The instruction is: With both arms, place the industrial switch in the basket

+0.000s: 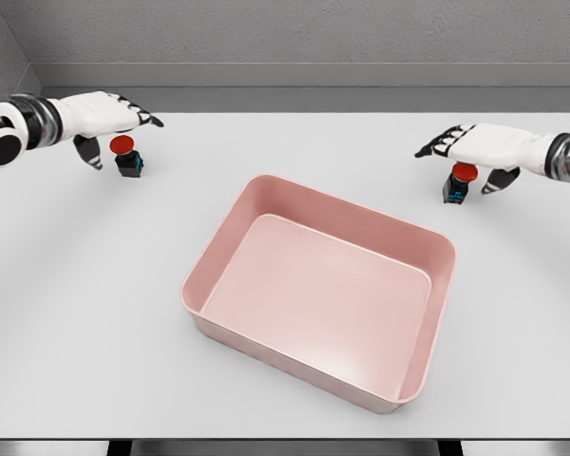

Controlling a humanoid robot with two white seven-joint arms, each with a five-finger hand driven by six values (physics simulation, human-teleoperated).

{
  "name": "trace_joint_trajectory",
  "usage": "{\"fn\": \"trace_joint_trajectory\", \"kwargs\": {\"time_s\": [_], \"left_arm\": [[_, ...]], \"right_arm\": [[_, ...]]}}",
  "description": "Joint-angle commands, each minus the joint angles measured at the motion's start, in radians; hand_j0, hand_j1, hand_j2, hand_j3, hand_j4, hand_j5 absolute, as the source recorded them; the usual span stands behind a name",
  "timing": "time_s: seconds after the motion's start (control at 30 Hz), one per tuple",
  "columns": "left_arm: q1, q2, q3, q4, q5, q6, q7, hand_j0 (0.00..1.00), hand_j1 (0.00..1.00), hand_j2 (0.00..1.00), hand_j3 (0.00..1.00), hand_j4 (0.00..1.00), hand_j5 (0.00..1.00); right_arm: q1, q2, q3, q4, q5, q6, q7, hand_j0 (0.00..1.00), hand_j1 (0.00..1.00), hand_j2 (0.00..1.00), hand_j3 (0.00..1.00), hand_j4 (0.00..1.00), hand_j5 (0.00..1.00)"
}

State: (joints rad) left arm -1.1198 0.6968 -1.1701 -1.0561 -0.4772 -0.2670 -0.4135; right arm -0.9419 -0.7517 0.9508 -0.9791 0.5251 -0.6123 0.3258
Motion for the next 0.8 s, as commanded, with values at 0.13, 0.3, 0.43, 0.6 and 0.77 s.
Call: {"fn": "trace_joint_trajectory", "kwargs": {"time_s": [0.13,0.3,0.43,0.6,0.77], "left_arm": [[-0.002,-0.037,-0.002,0.039,-0.031,0.015,-0.001,1.0,1.0,1.0,1.0,1.0,1.0],[0.0,-0.082,-0.002,0.1,-0.049,0.034,0.001,1.0,1.0,1.0,1.0,1.0,1.0],[0.0,-0.1,-0.002,0.145,-0.05,0.037,0.002,1.0,1.0,1.0,1.0,1.0,1.0],[0.002,-0.122,-0.039,0.177,-0.054,0.065,0.004,1.0,1.0,1.0,1.0,1.0,1.0],[0.002,-0.126,-0.045,0.177,-0.058,0.066,0.007,0.99,0.99,0.99,0.99,0.99,0.99]], "right_arm": [[0.002,0.022,-0.003,0.053,0.033,0.001,0.001,1.0,1.0,1.0,1.0,1.0,1.0],[0.003,0.023,-0.004,0.068,0.039,0.001,0.001,1.0,1.0,1.0,1.0,1.0,1.0],[0.002,0.026,-0.006,0.071,0.039,0.001,0.001,1.0,1.0,1.0,1.0,1.0,1.0],[0.002,0.025,-0.006,0.071,0.056,0.001,-0.002,0.92,0.92,0.92,0.92,0.92,0.92],[0.005,0.025,-0.006,0.062,0.052,0.001,-0.002,0.92,0.92,0.92,0.92,0.92,0.92]]}}
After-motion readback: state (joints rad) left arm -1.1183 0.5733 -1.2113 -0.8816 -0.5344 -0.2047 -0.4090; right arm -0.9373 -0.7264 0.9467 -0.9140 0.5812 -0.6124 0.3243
